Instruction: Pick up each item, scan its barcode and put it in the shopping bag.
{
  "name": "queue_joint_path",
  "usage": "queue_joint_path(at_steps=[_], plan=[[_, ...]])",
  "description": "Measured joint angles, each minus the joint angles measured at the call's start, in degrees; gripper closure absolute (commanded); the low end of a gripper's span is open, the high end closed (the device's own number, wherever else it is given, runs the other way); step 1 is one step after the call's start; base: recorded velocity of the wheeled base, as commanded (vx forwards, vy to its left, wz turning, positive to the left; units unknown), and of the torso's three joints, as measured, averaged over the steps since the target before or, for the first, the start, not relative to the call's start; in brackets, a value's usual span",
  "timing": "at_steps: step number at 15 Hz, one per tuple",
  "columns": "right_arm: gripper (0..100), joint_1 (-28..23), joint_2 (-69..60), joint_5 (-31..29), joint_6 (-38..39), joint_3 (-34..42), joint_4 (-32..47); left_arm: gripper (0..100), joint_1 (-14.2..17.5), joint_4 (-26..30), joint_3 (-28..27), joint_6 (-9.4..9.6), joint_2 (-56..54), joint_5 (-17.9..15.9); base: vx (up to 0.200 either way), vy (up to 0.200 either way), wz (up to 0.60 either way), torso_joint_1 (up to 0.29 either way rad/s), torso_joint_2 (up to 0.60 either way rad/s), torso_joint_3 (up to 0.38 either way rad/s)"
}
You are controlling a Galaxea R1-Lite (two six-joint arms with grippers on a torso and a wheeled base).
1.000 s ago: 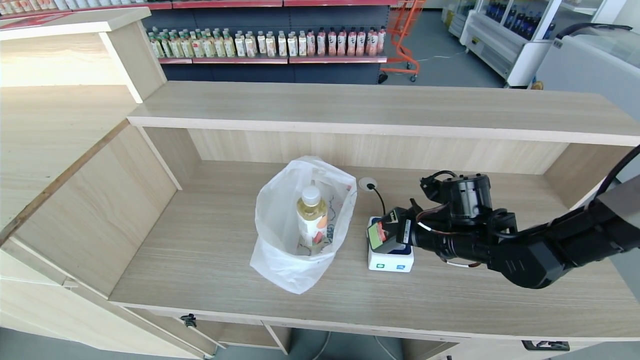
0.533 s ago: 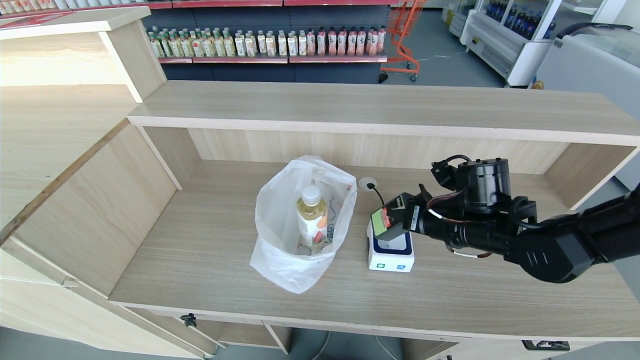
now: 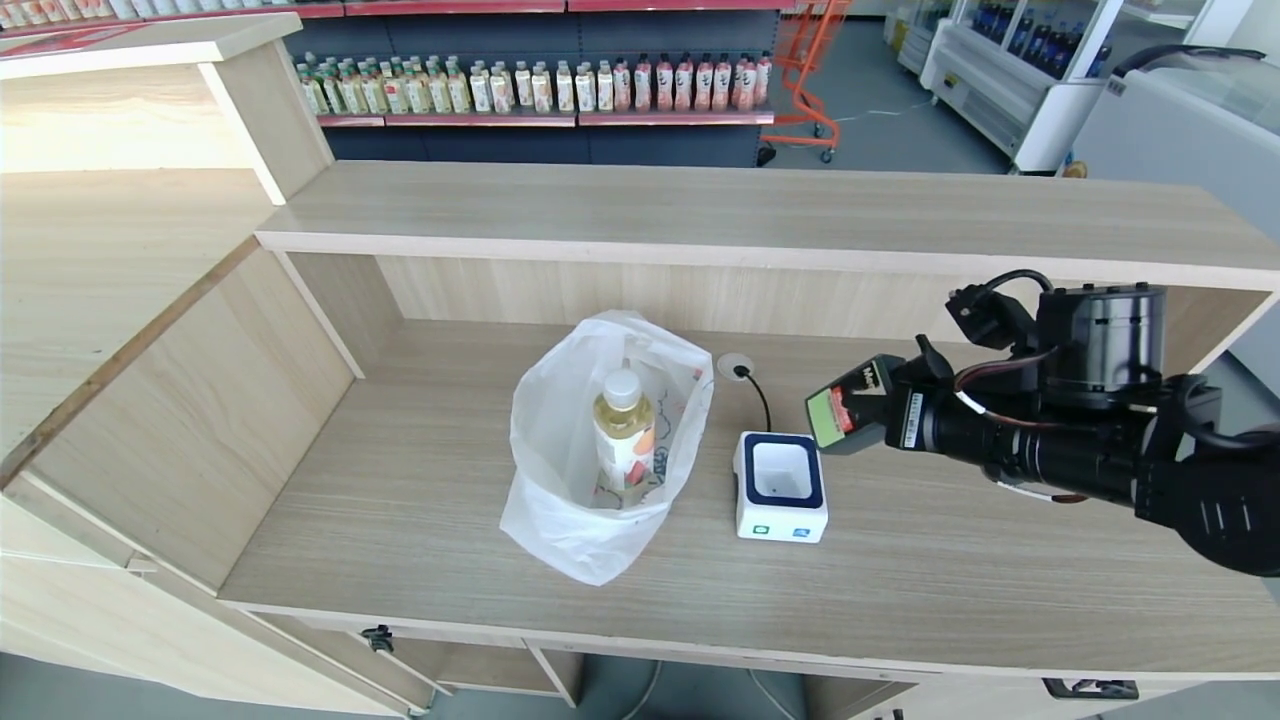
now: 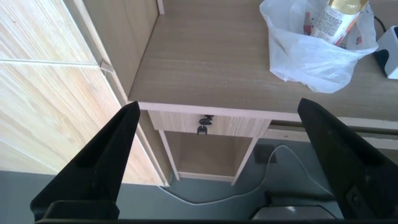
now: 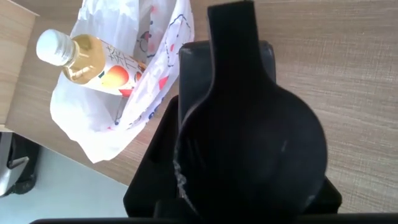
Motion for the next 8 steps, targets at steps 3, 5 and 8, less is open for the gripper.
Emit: queue_joint_path(at_steps=[3, 5, 8], plan=[[100, -0.1, -1.3, 0.4, 0.5, 0.1, 0.0, 0, 0.0, 0.0, 0.0, -0.05, 0.0, 0.0, 0.0, 0.133, 0.0, 0.0, 0.0, 0.0], [100, -0.1, -1.5, 0.4, 0.8, -0.2, 0.1, 0, 0.0, 0.0, 0.0, 0.01, 0.0, 0.0, 0.0, 0.2, 0.0, 0.005, 0.0, 0.002], [100, -0.2, -0.9, 0.8, 1.0, -1.3, -0.1, 0, 0.0, 0.0, 0.0, -0.1, 0.0, 0.0, 0.0, 0.0, 0.0, 0.0, 0.0, 0.0]])
